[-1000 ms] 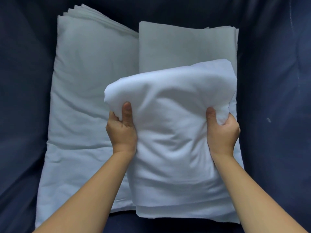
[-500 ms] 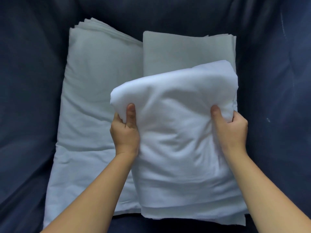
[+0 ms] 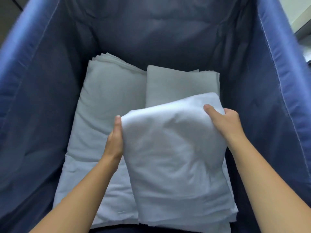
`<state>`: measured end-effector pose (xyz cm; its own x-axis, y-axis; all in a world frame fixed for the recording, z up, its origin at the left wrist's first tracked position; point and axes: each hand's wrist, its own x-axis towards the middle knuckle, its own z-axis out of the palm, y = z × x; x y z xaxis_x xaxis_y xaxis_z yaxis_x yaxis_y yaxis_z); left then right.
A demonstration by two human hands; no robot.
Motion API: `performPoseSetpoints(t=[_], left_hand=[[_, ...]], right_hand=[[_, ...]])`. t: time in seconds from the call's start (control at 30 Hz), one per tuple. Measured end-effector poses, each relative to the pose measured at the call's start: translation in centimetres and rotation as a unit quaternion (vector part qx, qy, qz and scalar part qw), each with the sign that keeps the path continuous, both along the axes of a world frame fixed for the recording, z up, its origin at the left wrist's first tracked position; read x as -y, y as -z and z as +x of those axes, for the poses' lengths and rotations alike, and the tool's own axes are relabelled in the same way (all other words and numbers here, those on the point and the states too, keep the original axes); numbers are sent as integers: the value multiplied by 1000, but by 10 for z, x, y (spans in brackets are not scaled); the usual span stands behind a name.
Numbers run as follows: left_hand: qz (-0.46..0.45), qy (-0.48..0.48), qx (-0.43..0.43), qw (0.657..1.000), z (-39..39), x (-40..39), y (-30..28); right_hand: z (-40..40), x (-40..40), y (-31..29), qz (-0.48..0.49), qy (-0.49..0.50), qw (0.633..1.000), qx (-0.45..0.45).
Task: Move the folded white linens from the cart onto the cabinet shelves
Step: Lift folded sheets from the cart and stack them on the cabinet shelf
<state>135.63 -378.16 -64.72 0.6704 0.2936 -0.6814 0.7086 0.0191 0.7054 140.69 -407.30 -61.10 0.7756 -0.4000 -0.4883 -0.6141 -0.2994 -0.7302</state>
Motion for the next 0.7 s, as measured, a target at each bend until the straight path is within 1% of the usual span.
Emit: performPoseSetpoints(t=[0.03,0.07,0.1,0.13,0.2,0.3,0.33,0.43,0.5,0.57,0.63,0.7], left_hand=[[-61,-23,-48,997,12,-3,-5],[-131,-35,-92,986,22,-6,-10],[-186,-30,-124,974,32,-8,-14],[-219,-13,-139,966,40,-8,-20],[-219,32,-145,964,52,-5,-25],[-230,78,-155,958,61,-2,-31],[-234,93,-166,954,64,-4,-31],[-222,107,-226,942,72,-10,-31],[-192,103,-259,941,77,-10,-29],[-178,120,-288,933,85,-5,-23],[-179,149,-303,924,92,-3,-16],[-170,185,-293,922,96,-1,-14]], right_hand=[[-1,1,-3,2,-9,1000,-28],[0,2,-7,2,-17,998,-60],[3,3,-10,0,-28,995,-91],[9,3,-13,-7,-38,992,-118],[21,1,-15,-42,-51,989,-133],[41,-5,-11,-134,-58,985,-89],[47,-8,-10,-150,-66,983,-88],[67,-13,-12,-146,-100,975,-137],[80,-11,-13,-145,-112,969,-164],[90,-8,-15,-150,-123,962,-193],[93,-5,-14,-150,-150,948,-238],[91,-2,-11,-138,-171,936,-277]])
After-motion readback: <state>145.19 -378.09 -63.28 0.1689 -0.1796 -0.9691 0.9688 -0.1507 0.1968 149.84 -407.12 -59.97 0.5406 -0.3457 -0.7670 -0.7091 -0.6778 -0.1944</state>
